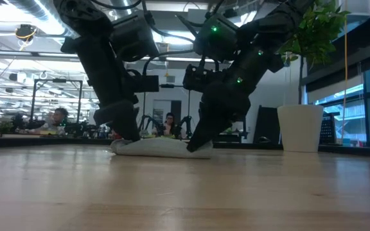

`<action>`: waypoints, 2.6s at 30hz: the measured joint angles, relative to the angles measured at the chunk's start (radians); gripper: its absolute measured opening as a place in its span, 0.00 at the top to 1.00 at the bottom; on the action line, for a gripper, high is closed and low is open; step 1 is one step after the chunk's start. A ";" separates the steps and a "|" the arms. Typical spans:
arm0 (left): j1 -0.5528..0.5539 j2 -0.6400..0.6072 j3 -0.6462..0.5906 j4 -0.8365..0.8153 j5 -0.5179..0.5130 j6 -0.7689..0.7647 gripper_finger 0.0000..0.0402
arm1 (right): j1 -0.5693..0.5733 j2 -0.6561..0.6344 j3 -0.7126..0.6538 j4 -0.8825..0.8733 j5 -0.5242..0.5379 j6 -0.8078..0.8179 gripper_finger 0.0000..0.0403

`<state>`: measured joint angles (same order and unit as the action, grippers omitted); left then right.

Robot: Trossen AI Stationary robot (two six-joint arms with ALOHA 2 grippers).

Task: Roll microfiber towels into tight, uniform cylinder then place into a basket
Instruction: Roll the gray towel

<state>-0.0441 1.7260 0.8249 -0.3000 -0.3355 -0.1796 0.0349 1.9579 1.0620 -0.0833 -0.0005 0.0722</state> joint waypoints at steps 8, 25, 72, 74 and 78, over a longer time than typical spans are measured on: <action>0.003 0.003 0.023 -0.037 -0.028 0.000 0.84 | 0.000 0.000 -0.001 0.008 0.000 0.006 0.59; -0.043 -0.137 0.158 -0.398 0.028 0.126 0.84 | -0.003 0.002 0.000 0.018 -0.006 0.003 0.59; -0.141 -0.061 -0.050 -0.037 -0.112 0.263 0.70 | -0.004 0.003 0.000 0.042 -0.002 0.004 0.59; -0.134 -0.054 -0.048 -0.039 -0.112 0.261 0.70 | -0.004 0.003 0.000 0.042 -0.002 0.004 0.59; -0.122 -0.034 -0.047 -0.043 -0.092 0.261 0.74 | -0.004 0.003 0.000 0.042 -0.002 0.003 0.59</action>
<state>-0.1656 1.6925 0.7780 -0.3435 -0.4278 0.0813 0.0311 1.9606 1.0622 -0.0418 -0.0021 0.0753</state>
